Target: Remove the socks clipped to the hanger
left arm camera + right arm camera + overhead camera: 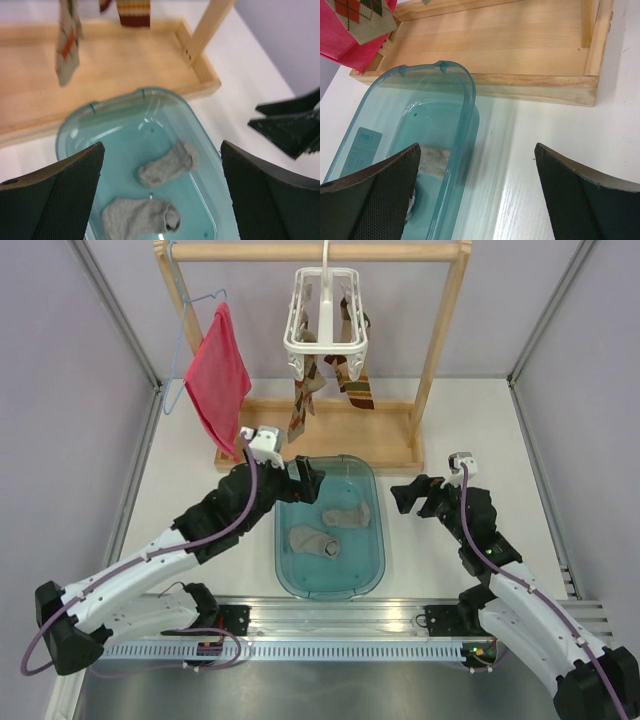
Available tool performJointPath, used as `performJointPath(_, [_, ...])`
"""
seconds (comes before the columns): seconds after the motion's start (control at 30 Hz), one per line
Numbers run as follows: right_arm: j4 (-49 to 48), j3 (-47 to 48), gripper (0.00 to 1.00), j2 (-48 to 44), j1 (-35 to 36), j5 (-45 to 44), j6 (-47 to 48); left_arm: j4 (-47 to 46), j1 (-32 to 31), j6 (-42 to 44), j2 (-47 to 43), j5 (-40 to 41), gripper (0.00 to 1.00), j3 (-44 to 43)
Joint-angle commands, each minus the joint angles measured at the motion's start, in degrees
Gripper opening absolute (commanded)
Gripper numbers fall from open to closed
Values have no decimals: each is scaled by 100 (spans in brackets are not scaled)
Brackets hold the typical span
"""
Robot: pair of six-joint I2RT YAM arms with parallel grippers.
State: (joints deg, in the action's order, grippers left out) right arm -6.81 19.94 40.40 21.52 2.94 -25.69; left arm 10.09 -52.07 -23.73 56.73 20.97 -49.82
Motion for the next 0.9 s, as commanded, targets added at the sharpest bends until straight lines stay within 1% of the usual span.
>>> performJointPath(0.0, [-75,-8,98,-129,-25,-39,-6,-982,433,562,-513,136,100,157])
performJointPath(0.03, [-75,-8,98,-155,-25,-30,-6,-1191,557,649,-583,74,100,157])
performJointPath(0.13, [-75,-26,98,-164,-34,-4,-23,-1411,988,790,-567,-268,100,96])
performJointPath(0.17, [-75,-34,98,-173,-25,5,-32,-1491,1084,825,-532,-556,100,87])
performJointPath(0.23, [-75,-52,98,-182,-16,14,-23,-1650,1401,896,-444,-856,100,26])
performJointPath(0.27, [-75,-52,98,-182,-25,14,-15,-1781,1515,922,-269,-1145,100,-10])
performJointPath(0.33, [-75,-61,98,-208,-25,31,-23,-1913,1858,966,-75,-1401,100,-115])
performJointPath(0.37, [-75,-61,98,-226,-25,40,-23,-2114,1981,975,117,-1716,100,-141])
performJointPath(0.43, [-75,-70,98,-269,-25,75,-32,-2369,2315,1010,311,-2060,100,-194])
performJointPath(0.5, [-75,-96,98,-314,-25,84,-32,-2765,2534,1089,593,-2210,100,-238])
performJointPath(0.6, [-75,-105,98,-340,-25,93,-23,-3099,2702,1247,987,-2273,100,-413])
performJointPath(0.63, [-75,-113,98,-323,-34,93,-23,-3153,2737,1248,1111,-2412,100,-475])
performJointPath(0.73, [-93,-114,98,-261,-25,84,3,-3311,2773,1239,1568,-2685,100,-739])
performJointPath(0.87, [-198,-149,98,-129,-25,84,20,-3575,2773,1291,2078,-2818,100,-985])
